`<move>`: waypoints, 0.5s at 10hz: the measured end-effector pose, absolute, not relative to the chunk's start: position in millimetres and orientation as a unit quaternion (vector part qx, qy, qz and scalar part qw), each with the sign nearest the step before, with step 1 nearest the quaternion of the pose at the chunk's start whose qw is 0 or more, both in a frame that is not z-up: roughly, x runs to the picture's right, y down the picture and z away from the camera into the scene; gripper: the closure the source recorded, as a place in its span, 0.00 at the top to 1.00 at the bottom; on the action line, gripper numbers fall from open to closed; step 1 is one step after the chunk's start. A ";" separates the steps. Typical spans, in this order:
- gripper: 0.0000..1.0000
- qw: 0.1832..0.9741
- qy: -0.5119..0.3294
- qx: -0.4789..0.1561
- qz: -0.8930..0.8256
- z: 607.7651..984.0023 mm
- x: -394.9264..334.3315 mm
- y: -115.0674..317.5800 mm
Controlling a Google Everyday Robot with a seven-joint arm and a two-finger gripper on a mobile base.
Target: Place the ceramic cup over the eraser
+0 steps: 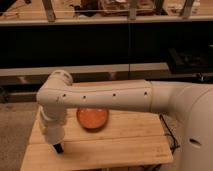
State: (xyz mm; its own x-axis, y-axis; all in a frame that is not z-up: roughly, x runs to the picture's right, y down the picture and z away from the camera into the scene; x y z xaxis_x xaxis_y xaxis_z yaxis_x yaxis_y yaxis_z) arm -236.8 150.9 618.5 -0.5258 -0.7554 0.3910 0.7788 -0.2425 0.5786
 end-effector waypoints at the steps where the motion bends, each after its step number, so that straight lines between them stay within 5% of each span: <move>1: 0.07 0.486 -0.377 -0.022 -0.788 624.0 -238.0 151.5; 5: 0.48 0.477 -0.378 -0.059 -0.791 658.4 -240.2 171.8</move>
State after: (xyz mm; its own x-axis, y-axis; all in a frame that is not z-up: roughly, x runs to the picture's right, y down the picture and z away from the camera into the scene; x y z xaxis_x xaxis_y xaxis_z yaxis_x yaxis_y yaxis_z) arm -240.2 171.8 658.4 -0.5379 -0.7102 0.4543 0.7994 -0.2585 0.5423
